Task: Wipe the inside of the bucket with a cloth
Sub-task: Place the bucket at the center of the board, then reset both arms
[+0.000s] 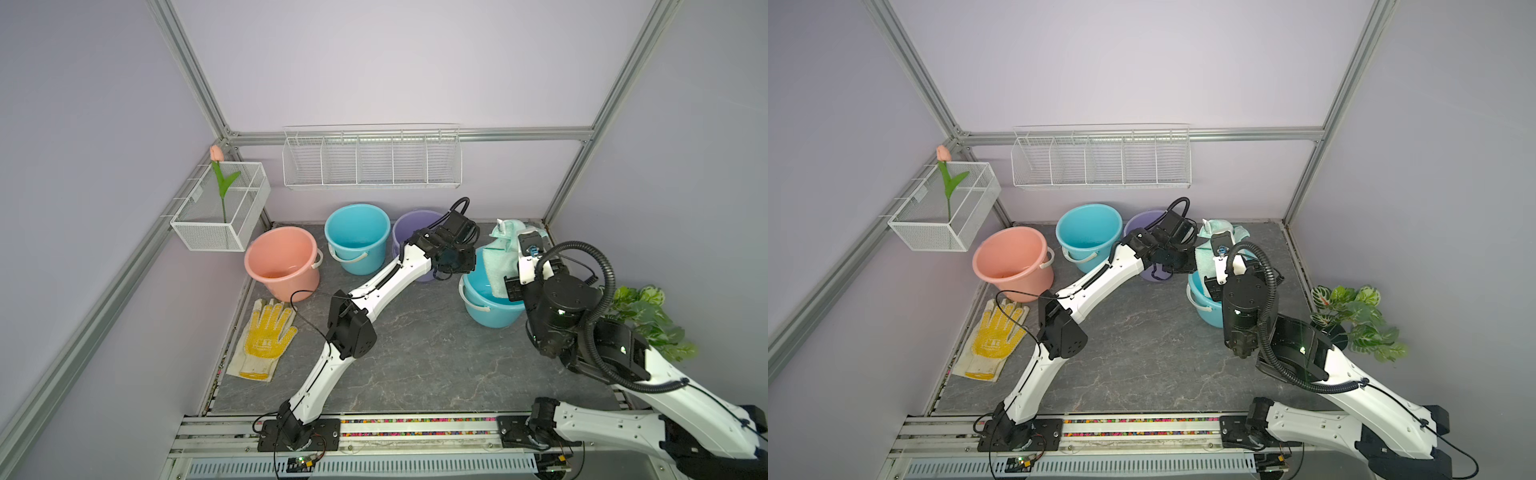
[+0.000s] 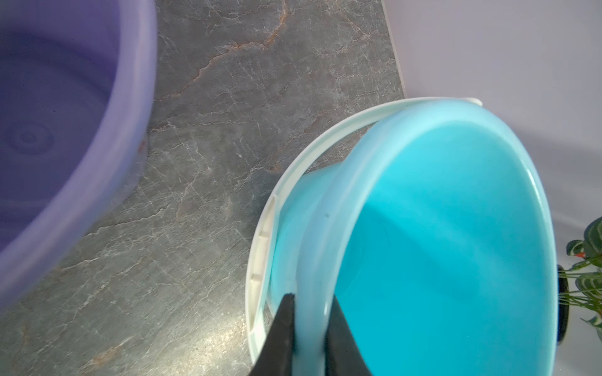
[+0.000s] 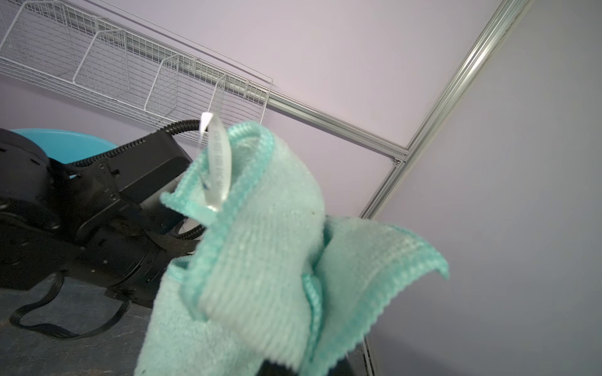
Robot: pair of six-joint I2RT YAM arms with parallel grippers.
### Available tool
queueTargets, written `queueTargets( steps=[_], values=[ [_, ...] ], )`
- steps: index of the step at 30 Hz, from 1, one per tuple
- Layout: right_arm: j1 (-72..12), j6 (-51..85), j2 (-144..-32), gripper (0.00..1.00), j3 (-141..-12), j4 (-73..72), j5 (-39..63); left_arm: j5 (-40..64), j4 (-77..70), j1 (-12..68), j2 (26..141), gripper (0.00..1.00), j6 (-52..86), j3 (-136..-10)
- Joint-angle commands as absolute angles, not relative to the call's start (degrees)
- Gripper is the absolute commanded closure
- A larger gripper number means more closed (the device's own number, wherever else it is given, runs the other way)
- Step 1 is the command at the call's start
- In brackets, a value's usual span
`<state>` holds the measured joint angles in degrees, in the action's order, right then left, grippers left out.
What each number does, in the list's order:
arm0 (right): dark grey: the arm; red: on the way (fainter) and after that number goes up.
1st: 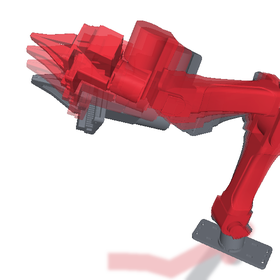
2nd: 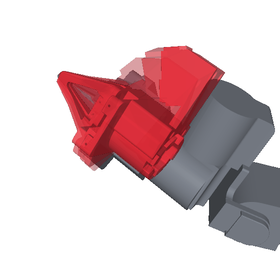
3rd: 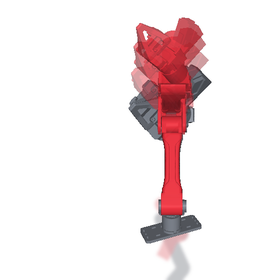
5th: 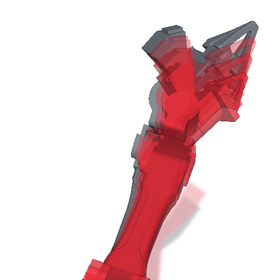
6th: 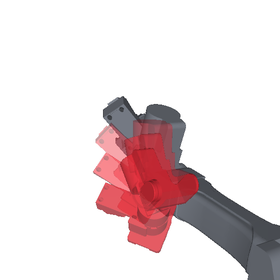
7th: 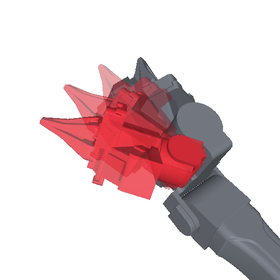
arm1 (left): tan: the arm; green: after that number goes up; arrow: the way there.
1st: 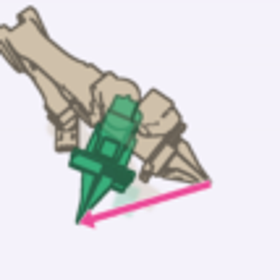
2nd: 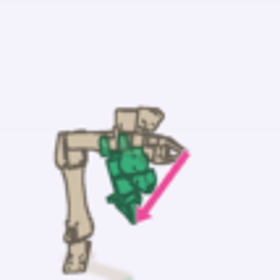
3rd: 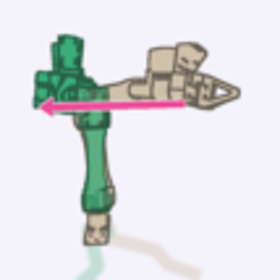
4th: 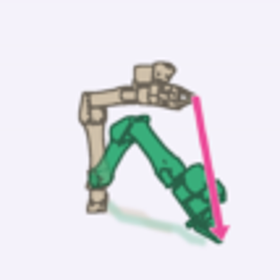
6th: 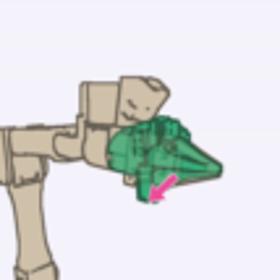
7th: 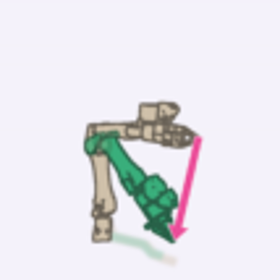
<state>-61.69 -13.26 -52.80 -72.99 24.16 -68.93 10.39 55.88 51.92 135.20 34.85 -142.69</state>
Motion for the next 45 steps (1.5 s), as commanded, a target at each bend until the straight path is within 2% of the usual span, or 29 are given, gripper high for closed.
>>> queueTargets(
  steps=[1,11,17,24,29,37,42,45],
  values=[
    [-61.6,-11.5,-53.3,0.92,-74.2,24.1,-68.3,11.6,55.5,52.0,134.1,0.84,33.8,-142.2],
    [-61.6,-10.5,-54.0,0.92,-74.9,25.0,-67.9,10.4,56.0,51.9,133.5,0.66,33.1,-141.1],
    [-61.6,-6.9,-55.5,0.92,-76.8,28.5,-65.7,6.7,56.7,50.8,126.9,0.57,32.0,-137.7],
    [-61.2,1.7,-58.2,0.90,-77.2,32.6,-57.0,1.1,50.8,47.6,109.0,0.53,32.3,-118.2],
    [-58.4,10.4,-62.3,0.86,-74.7,35.1,-44.6,-3.6,46.1,43.9,94.0,0.52,33.8,-101.0],
    [-57.1,18.6,-70.6,0.80,-62.1,22.8,-25.4,-10.0,41.7,38.7,73.3,0.50,34.0,-79.7],
    [-57.1,21.2,-77.2,0.70,-55.1,13.8,-21.5,-13.6,39.2,38.4,66.2,0.48,34.1,-69.8],
    [-57.1,20.9,-79.8,0.45,-52.3,10.3,-21.3,-15.3,38.2,38.4,63.6,0.47,34.4,-65.3]
  ],
)
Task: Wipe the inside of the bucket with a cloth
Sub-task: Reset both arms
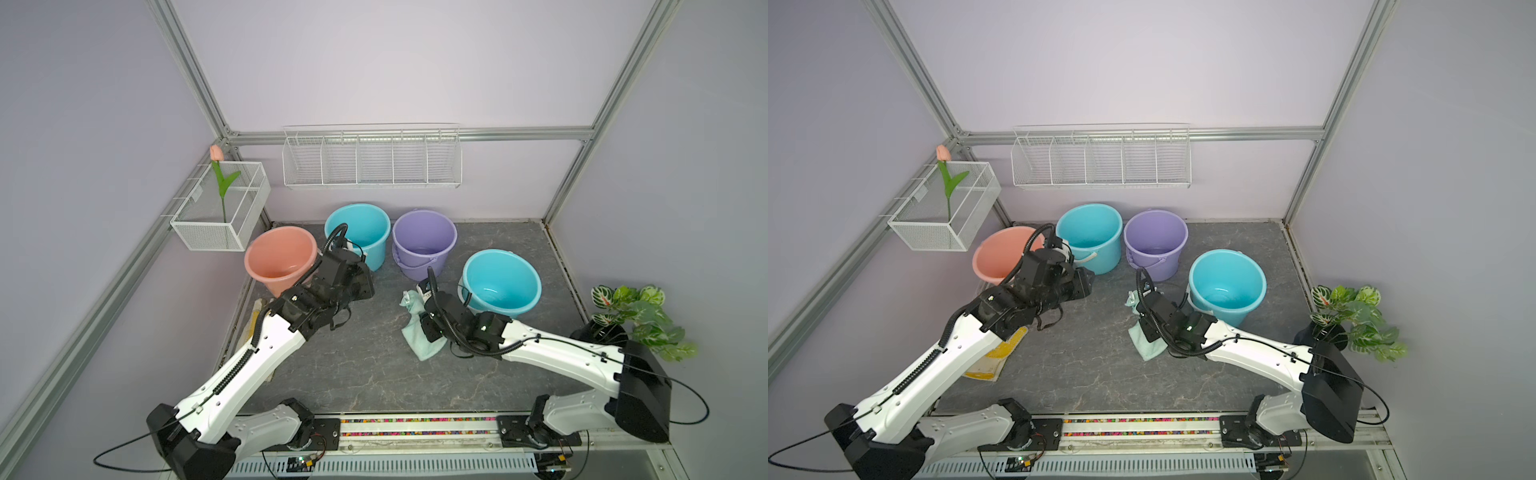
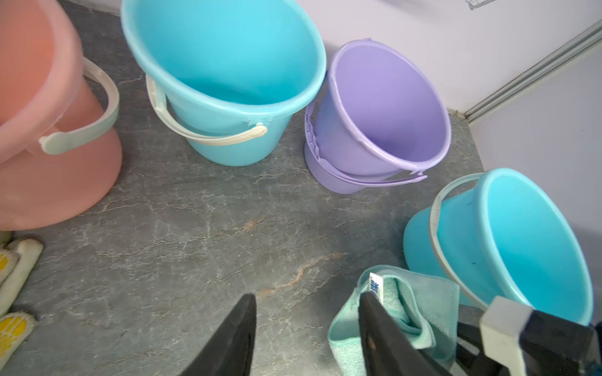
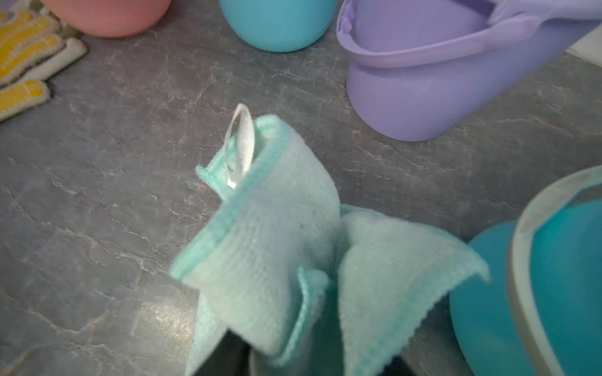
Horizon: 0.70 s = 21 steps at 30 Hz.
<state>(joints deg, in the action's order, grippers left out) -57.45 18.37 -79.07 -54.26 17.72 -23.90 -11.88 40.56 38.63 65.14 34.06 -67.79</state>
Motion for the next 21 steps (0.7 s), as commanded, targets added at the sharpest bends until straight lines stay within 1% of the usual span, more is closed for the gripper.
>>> queueTargets(
  steps=[1,3,5,6,7,9,10,17,21],
  values=[
    [-57.1,20.8,-80.2,0.38,-51.3,9.2,-21.5,-15.8,38.0,38.4,63.0,0.47,34.4,-64.2],
    [-57.0,21.2,-80.3,0.26,-50.8,9.1,-22.6,-16.4,37.9,38.4,62.1,0.46,34.4,-62.5],
    [-57.1,22.1,-79.4,0.18,-48.7,10.6,-23.4,-16.9,37.9,38.4,61.5,0.46,34.4,-60.9],
    [-57.1,22.6,-78.3,0.11,-48.2,11.4,-23.6,-17.1,38.0,38.4,61.2,0.45,34.4,-60.1],
    [-57.2,23.3,-77.1,0.01,-47.6,12.2,-23.6,-17.2,38.0,38.5,61.0,0.45,34.5,-59.5],
    [-57.2,25.0,-74.5,0.07,-47.2,15.1,-23.6,-17.2,37.9,38.5,60.5,0.45,34.6,-58.5],
    [-57.3,26.7,-72.8,0.07,-47.0,17.6,-24.1,-17.2,37.9,38.4,60.3,0.45,34.8,-58.1],
    [-57.5,39.0,-58.5,0.06,-37.5,27.0,-27.9,-17.2,37.4,38.4,59.7,0.44,35.4,-56.4],
    [-57.4,43.7,-50.2,0.07,-31.8,32.1,-32.9,-18.3,38.2,38.4,59.6,0.43,35.8,-55.6]
  ],
)
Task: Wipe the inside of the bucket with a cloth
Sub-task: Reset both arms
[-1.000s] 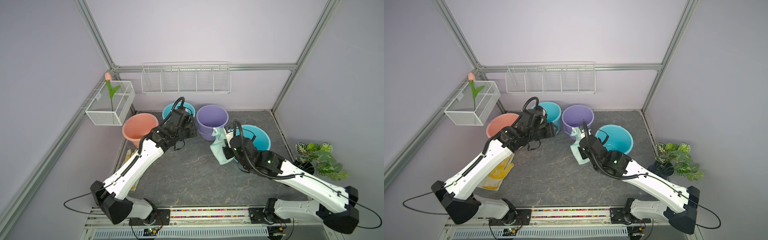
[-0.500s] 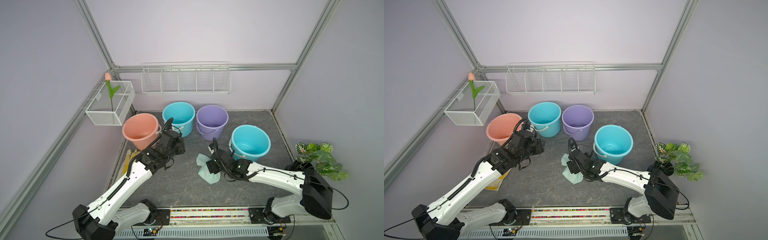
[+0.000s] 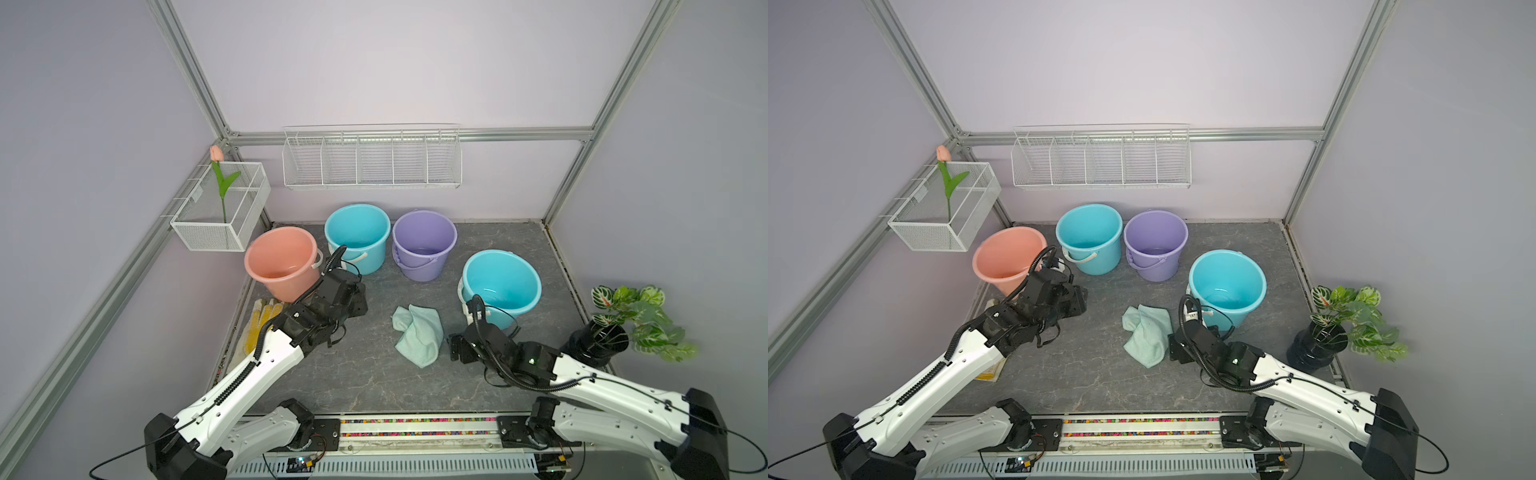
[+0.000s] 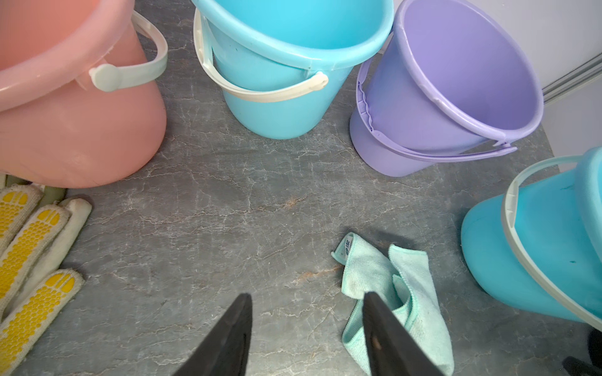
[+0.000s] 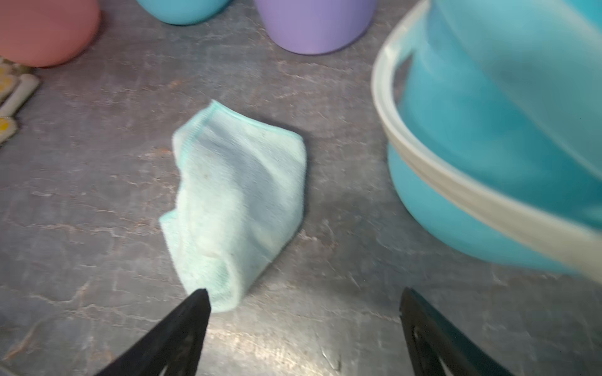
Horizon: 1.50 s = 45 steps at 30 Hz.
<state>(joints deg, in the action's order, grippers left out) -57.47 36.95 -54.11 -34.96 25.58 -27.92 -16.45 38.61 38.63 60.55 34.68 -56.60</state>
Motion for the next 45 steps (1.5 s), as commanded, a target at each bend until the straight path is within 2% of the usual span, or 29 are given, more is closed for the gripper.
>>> queueTargets(
  steps=[1,5,9,13,17,23,27,34,40,45],
  values=[
    [-57.2,43.9,-48.0,0.08,-30.3,32.7,-34.5,-18.9,38.6,38.4,59.3,0.43,36.0,-55.4],
    [-54.4,41.0,-40.9,0.10,-24.9,30.3,-40.0,-21.9,39.4,38.4,57.5,0.39,36.2,-53.7],
    [-46.7,33.3,-39.8,0.10,-21.1,21.7,-38.9,-24.5,39.7,38.4,55.4,0.32,36.0,-51.5],
    [-38.3,26.5,-42.6,0.11,-19.5,11.5,-32.8,-27.9,40.3,38.4,53.4,0.26,36.0,-49.4],
    [-33.3,21.5,-46.2,0.11,-18.7,3.6,-29.1,-32.0,40.8,38.3,51.1,0.20,36.0,-47.2],
    [-25.5,17.5,-50.6,0.11,-16.2,-7.6,-20.1,-43.1,41.5,37.7,49.3,0.16,34.2,-44.5],
    [-22.0,17.1,-53.5,0.11,-18.6,-8.2,-14.8,-51.0,39.4,35.6,49.7,0.12,31.4,-43.2],
    [-19.1,16.5,-58.3,0.11,-25.9,-1.3,-10.0,-65.4,26.5,32.7,53.7,0.12,25.2,-38.6],
    [-17.6,9.7,-61.1,0.11,-31.5,5.0,-10.9,-69.0,7.9,31.3,57.6,0.11,16.1,-30.5],
    [-16.2,4.9,-61.7,0.11,-31.9,3.7,-12.5,-66.1,-5.2,27.2,61.2,0.10,12.4,-24.3]
  ],
)
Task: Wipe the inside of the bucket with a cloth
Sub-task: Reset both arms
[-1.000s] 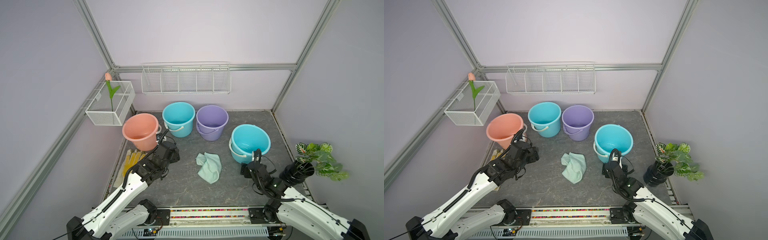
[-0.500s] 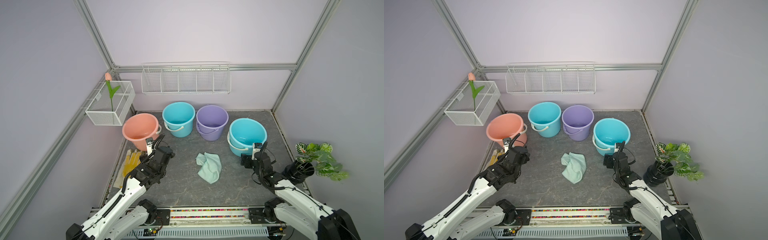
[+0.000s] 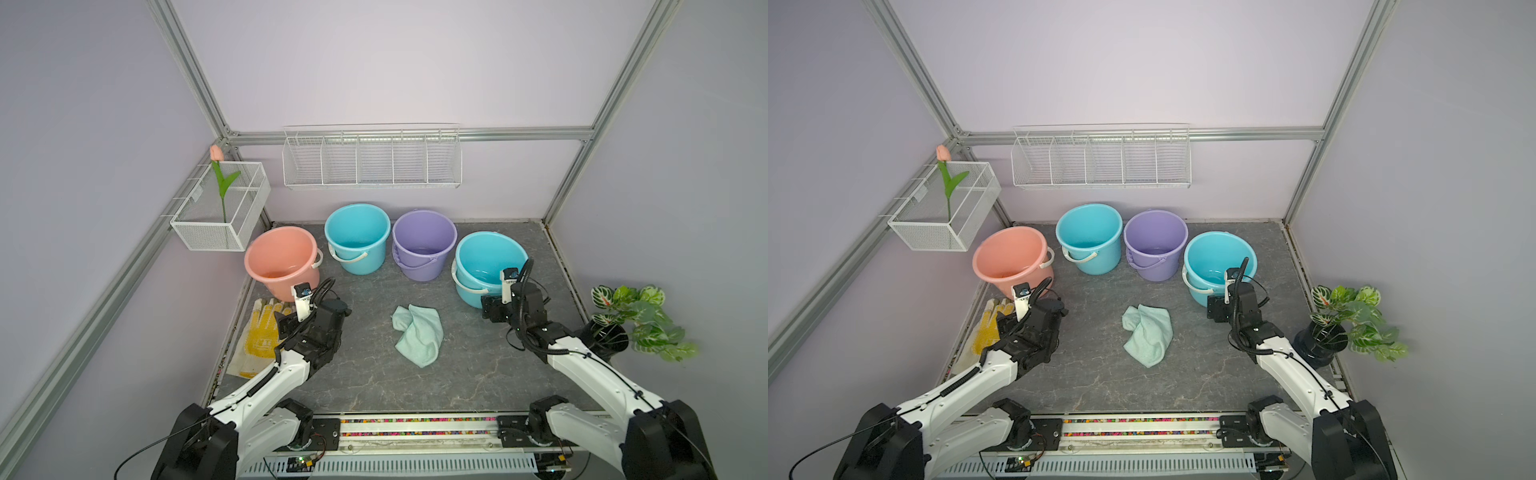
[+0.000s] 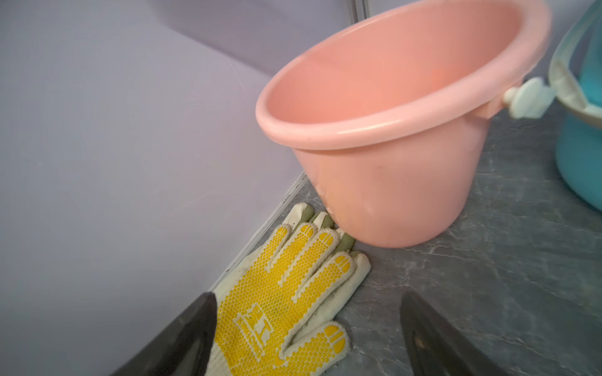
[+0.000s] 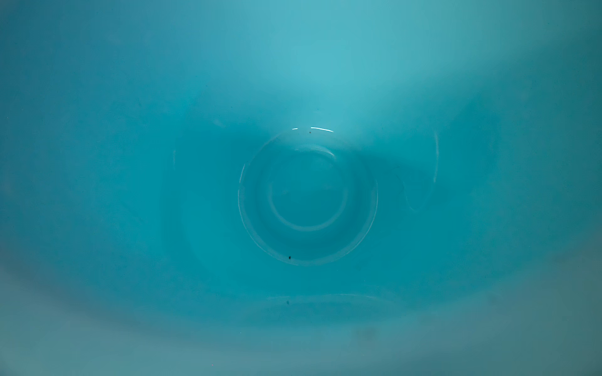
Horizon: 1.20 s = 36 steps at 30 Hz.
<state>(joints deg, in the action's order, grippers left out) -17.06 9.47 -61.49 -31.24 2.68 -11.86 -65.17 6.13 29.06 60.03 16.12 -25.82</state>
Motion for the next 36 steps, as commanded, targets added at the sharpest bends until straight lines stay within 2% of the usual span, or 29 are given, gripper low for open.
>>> queueTargets(
  steps=[1,7,10,11,13,18,27,31,36],
  values=[
    [-15.6,4.0,-61.5,0.11,-31.7,3.2,-12.4,-65.0,-7.1,26.0,62.2,0.10,12.3,-23.6],
    [-12.9,-1.6,-60.8,0.11,-23.6,-10.7,-13.2,-59.8,-18.5,20.8,66.5,0.11,7.8,-22.1],
    [-12.1,-3.3,-60.8,0.11,-15.7,-25.5,-11.4,-55.5,-24.4,18.4,66.5,0.11,6.3,-20.6],
    [-12.1,-3.6,-60.0,0.11,-16.2,-23.7,-11.5,-53.8,-27.0,17.6,66.4,0.11,5.7,-19.6],
    [-12.1,-6.0,-60.2,0.11,-14.2,-29.0,-12.2,-50.1,-31.7,15.7,66.0,0.11,5.0,-17.7],
    [-5.8,-4.7,-60.4,0.11,-9.6,-41.2,-8.1,-41.1,-40.7,11.1,66.5,0.11,5.5,-14.5],
    [1.7,-0.9,-68.9,0.11,-10.0,-52.4,-0.9,-29.3,-46.6,8.3,74.3,0.11,2.5,-17.1],
    [7.2,1.8,-72.6,0.11,-11.2,-55.2,5.3,-24.2,-53.9,6.0,80.7,0.10,3.8,-16.4],
    [10.2,5.2,-80.0,0.11,-12.0,-62.1,9.3,-19.3,-52.2,5.9,85.0,0.11,1.6,-19.3]
  ],
)
